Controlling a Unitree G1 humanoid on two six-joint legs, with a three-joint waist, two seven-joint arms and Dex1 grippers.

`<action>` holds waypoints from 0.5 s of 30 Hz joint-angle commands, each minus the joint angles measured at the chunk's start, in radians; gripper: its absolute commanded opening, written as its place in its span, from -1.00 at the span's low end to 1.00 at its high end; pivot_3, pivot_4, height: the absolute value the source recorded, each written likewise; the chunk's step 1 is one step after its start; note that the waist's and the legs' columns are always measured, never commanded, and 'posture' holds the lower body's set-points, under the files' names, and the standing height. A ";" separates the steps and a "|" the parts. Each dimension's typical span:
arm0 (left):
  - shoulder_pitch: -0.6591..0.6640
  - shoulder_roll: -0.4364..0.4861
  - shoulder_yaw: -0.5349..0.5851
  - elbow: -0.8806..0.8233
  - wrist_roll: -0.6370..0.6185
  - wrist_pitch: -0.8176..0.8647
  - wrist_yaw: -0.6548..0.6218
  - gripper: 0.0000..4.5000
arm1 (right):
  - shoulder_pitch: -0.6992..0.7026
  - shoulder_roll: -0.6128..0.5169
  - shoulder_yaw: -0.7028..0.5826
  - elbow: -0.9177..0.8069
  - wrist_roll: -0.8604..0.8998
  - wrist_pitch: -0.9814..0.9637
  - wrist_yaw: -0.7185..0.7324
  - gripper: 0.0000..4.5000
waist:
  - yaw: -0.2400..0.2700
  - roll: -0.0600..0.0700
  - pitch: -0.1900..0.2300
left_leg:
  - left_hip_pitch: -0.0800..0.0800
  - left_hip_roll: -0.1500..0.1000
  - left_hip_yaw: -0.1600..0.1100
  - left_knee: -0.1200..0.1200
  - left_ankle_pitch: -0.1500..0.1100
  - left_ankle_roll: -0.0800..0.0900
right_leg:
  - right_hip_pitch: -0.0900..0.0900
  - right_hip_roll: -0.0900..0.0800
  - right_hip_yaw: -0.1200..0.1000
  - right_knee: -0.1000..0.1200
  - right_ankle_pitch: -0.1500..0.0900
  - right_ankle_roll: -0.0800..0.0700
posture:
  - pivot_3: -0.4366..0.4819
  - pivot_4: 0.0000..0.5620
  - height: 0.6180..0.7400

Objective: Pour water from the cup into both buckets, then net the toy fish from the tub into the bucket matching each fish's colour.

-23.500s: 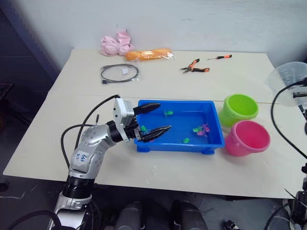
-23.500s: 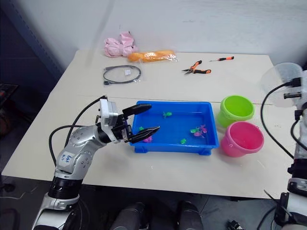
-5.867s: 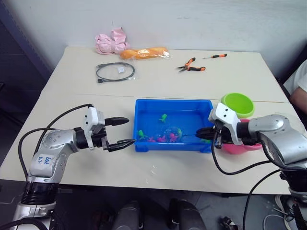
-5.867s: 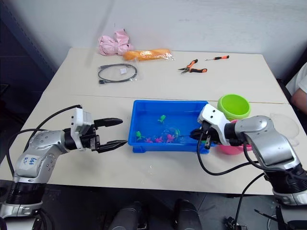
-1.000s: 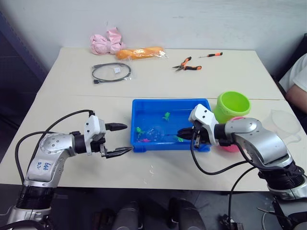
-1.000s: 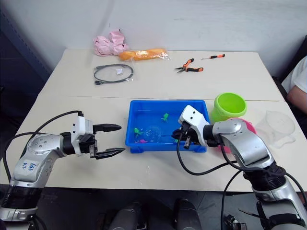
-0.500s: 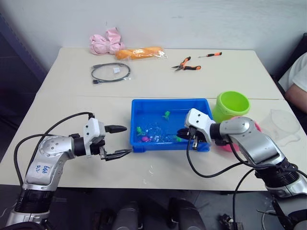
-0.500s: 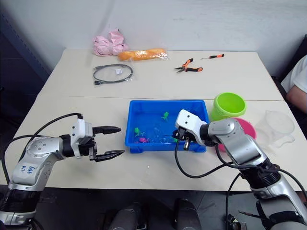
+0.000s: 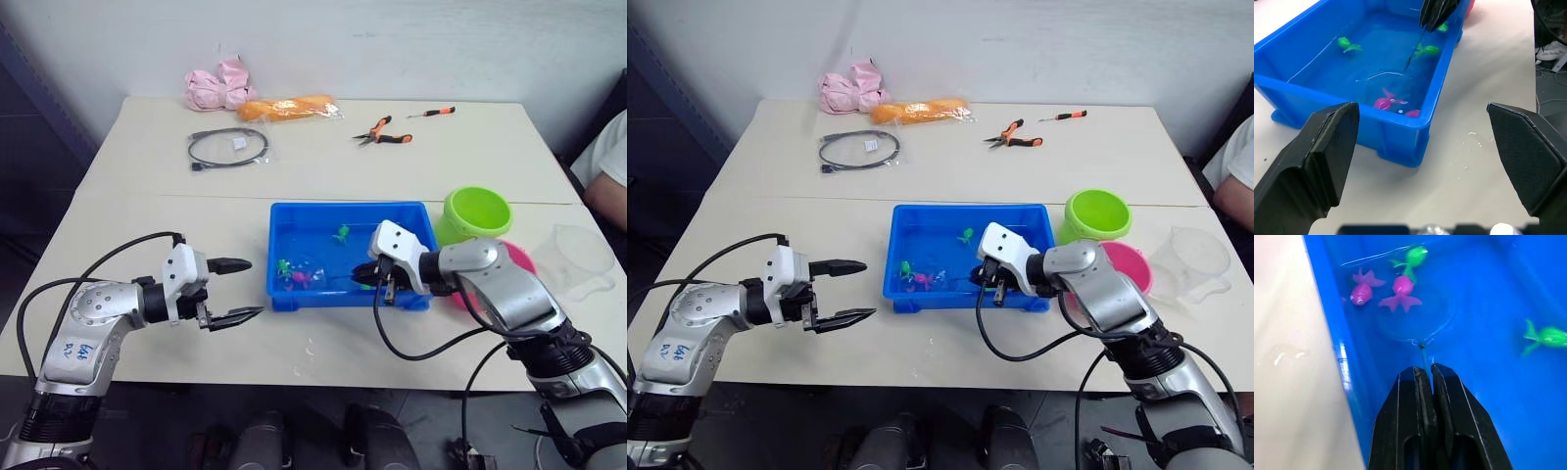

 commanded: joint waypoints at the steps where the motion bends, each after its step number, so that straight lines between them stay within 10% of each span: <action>1: 0.001 0.012 0.020 -0.036 -0.016 -0.003 -0.003 0.99 | -0.007 -0.021 -0.060 -0.005 0.031 -0.002 0.022 -1.00 | 0.000 0.000 0.000 | 0.000 0.000 0.000 0.000 0.000 0.000 | 0.000 0.000 0.000 0.000 0.000 0.000 | -0.05 -0.47 1.00; 15: -0.038 -0.014 0.030 -0.038 -0.058 0.014 0.003 0.99 | 0.076 -0.070 -0.264 -0.027 0.175 0.037 0.049 -1.00 | 0.003 0.000 0.000 | 0.000 0.000 0.000 0.000 0.000 0.000 | 0.000 0.000 0.000 0.000 0.000 0.000 | -0.05 -0.47 1.00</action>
